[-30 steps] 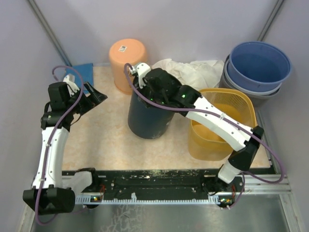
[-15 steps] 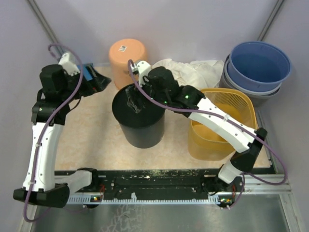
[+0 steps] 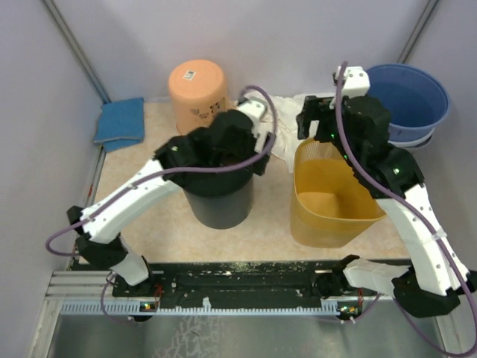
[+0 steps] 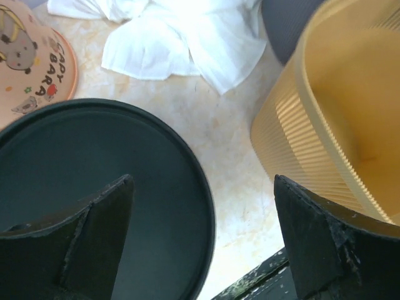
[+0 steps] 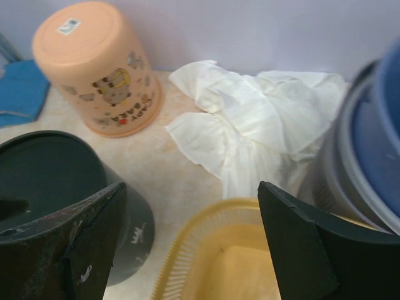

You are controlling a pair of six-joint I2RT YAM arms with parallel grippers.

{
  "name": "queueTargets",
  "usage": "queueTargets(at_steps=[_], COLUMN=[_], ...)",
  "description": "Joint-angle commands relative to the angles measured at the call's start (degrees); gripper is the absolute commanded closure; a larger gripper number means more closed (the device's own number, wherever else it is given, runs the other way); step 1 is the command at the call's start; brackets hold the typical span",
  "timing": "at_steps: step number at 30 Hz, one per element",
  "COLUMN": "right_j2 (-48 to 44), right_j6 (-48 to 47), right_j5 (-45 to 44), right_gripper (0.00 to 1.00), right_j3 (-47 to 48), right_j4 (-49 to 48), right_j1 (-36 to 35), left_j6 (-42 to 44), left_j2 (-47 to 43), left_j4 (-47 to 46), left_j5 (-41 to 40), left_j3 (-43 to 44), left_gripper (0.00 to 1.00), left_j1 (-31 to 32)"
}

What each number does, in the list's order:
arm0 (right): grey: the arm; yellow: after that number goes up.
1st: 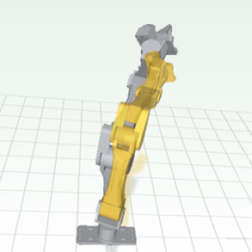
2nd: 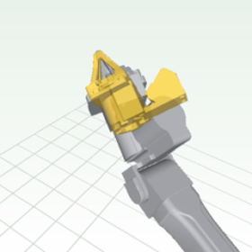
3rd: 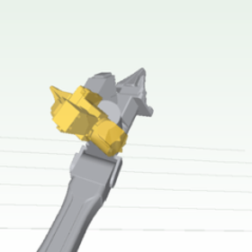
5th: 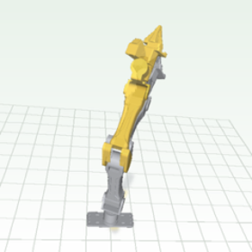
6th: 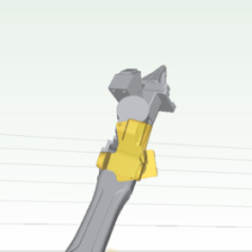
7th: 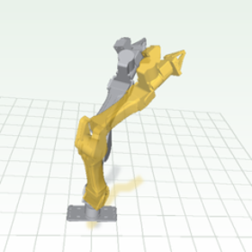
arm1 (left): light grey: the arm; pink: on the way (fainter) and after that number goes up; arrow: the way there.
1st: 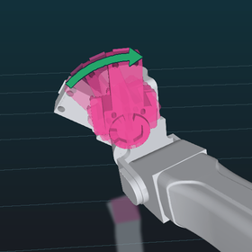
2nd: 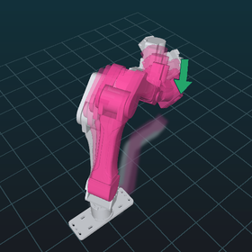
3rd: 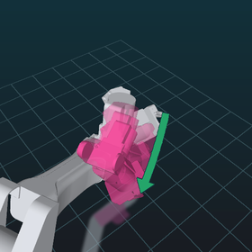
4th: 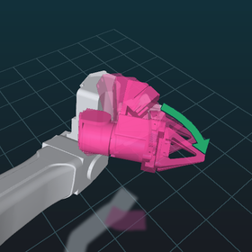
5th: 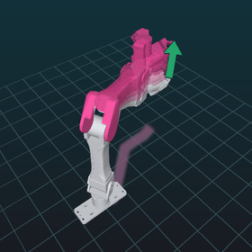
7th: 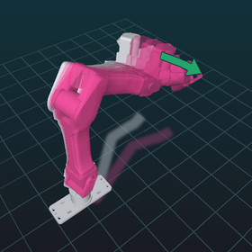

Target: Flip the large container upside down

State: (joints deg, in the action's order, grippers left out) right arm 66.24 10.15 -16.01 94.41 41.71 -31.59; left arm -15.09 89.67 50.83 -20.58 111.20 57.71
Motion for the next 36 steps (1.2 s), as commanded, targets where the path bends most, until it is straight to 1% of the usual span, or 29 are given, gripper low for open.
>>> queueTargets(at_steps=[1,6,9,11,13,14,16,19,22,27,30,33,36], right_j2=[-5.6,-12.0,-15.0,-16.1,-16.3,-16.0,-14.7,-12.2,-8.8,-4.2,-2.7,-1.1,0.0], right_j6=[-0.6,0.0,0.6,0.7,0.7,0.8,1.3,2.7,4.0,6.0,7.5,9.4,11.5], right_j5=[-12.9,-20.3,-21.2,-21.0,-19.9,-18.7,-14.6,-5.6,3.4,13.0,13.4,7.5,4.8], right_gripper=[0.14,0.14,0.15,0.15,0.16,0.16,0.16,0.16,0.16,0.14,0.12,0.1,0.12], right_j3=[-0.8,-2.5,-3.3,-3.9,-4.2,-4.3,-4.3,-4.6,-5.2,-4.6,-5.7,-7.8,-10.3], right_j4=[5.1,7.2,7.0,6.5,6.3,6.6,7.6,9.0,10.2,14.2,15.4,16.7,17.3], right_j1=[0.7,0.7,0.7,0.6,0.6,0.7,0.7,0.7,0.6,0.5,-1.7,-5.6,-6.9], left_j6=[1.3,0.2,-1.5,-3.9,-6.4,-7.6,-9.8,-12.5,-13.9,-15.8,-17.1,-18.0,-17.4], left_j2=[5.4,6.2,7.6,8.4,8.4,7.8,5.7,0.2,-7.6,-15.5,-17.2,-18.4,-19.7], left_j4=[7.6,4.3,4.7,6.1,8.5,9.6,11.1,11.5,10.1,10.9,13.0,13.5,12.0], left_j5=[-12.5,-11.2,-12.1,-14.0,-15.5,-15.9,-15.9,-14.3,-11.4,-9.5,-11.0,-11.9,-11.1], left_j3=[2.8,-2.8,-5.4,-6.7,-8.0,-9.0,-11.8,-18.5,-25.0,-31.6,-33.7,-35.8,-37.9], left_gripper=[0.07,0.21,0.32,0.43,0.52,0.55,0.58,0.59,0.58,0.53,0.5,0.48,0.44], left_j1=[4.4,4.4,4.3,4.0,3.0,2.3,0.3,-3.8,-10.1,-20.4,-24.5,-28.8,-34.0])
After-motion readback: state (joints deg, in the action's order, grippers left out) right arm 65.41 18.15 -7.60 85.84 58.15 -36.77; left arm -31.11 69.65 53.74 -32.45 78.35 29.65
